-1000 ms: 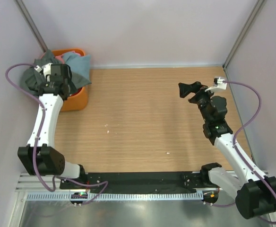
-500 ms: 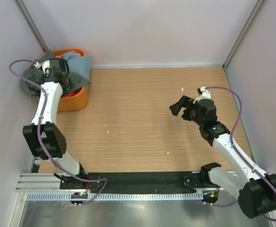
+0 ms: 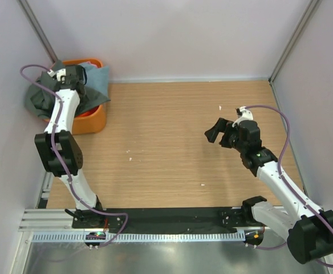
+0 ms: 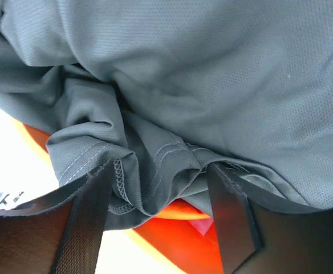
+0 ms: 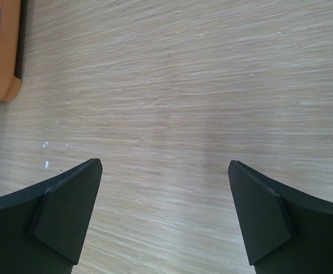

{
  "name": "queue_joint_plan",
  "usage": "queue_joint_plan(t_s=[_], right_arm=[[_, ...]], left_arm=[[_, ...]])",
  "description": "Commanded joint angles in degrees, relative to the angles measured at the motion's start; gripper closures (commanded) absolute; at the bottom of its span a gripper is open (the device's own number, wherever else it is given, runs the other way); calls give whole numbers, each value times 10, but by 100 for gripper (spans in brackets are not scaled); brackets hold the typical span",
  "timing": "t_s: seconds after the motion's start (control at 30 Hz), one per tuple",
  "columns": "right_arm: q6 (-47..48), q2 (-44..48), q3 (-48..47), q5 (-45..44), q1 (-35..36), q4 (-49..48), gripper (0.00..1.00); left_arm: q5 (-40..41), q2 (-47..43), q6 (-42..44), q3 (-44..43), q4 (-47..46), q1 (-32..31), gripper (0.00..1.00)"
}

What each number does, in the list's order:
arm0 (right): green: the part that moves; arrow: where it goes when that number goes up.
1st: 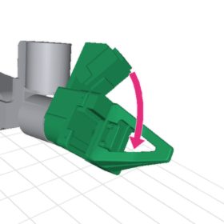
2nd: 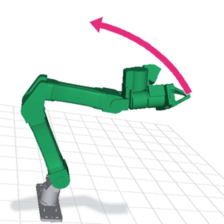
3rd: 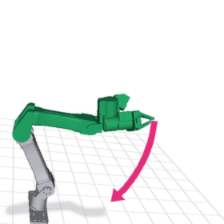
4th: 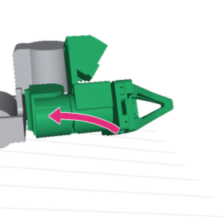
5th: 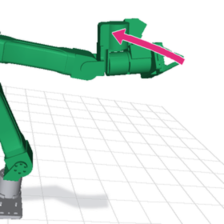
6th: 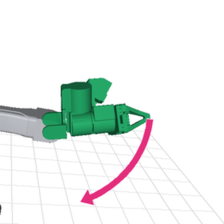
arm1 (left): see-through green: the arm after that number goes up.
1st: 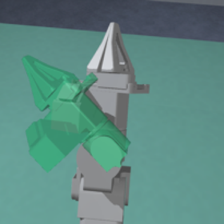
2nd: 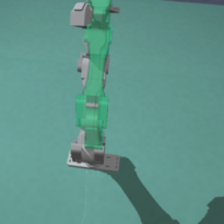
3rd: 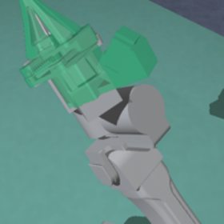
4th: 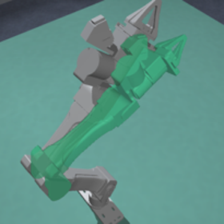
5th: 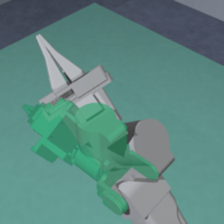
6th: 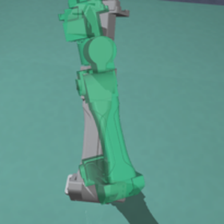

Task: Fold and stack the t-shirts
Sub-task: Grab the tshirt from the pile, then move the tshirt to the center of the board

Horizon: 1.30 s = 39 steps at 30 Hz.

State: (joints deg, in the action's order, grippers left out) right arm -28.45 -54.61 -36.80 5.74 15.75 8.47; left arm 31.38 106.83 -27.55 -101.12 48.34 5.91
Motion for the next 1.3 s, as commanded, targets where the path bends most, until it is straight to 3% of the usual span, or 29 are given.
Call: queue_joint_plan(t_s=[0.0, 0.07, 0.1, 0.17, 0.2, 0.23, 0.43, 0.57, 0.63, 0.67, 0.77, 0.93, 1.13, 1.17, 1.2, 1.23, 1.27], right_arm=[[15, 12, -12, 6, 1, -4, 0], [14, 9, -12, 7, 0, -6, 0], [13, 8, -12, 9, 1, -5, 0], [14, 9, -12, 10, 0, -5, 0], [16, 11, -13, 10, 0, -1, 0], [16, 13, -13, 9, 0, 1, 0], [22, 21, -24, -8, 0, 15, 0], [29, 15, -64, -37, 0, 53, 0], [38, 14, -103, -55, 0, 87, 0], [41, 13, -119, -100, 0, 102, 0], [49, 13, -185, -188, -2, 162, 0], [49, 17, -288, -268, -17, 243, 0], [34, 29, -333, -346, -26, 307, 0], [32, 32, -333, -357, -26, 319, 0], [29, 39, -332, -369, -27, 324, 0], [27, 41, -330, -372, -27, 327, 0], [24, 44, -325, -372, -28, 334, 0]], left_arm=[[42, -13, 14, 6, -14, -12, 36], [44, -13, 18, 13, -18, -13, 44], [47, -10, 18, 10, -17, -13, 61], [47, -6, 18, 2, -11, -13, 79], [48, -7, 18, -6, -7, -14, 98], [48, -9, 18, -8, -4, -17, 100], [84, -64, 25, -55, 16, -70, 100], [118, -72, 26, -177, 73, -135, 100], [123, -58, 26, -283, 117, -186, 100], [128, -54, 27, -345, 127, -207, 100], [145, -46, 33, -415, 137, -299, 100], [113, -42, 49, -406, 68, -457, 100], [29, 36, 78, -394, 43, -587, 100], [12, 62, 79, -385, 49, -596, 85], [-5, 75, 74, -380, 56, -609, 62], [-13, 86, 67, -377, 62, -613, 13], [-27, 107, 62, -375, 82, -615, 3]])
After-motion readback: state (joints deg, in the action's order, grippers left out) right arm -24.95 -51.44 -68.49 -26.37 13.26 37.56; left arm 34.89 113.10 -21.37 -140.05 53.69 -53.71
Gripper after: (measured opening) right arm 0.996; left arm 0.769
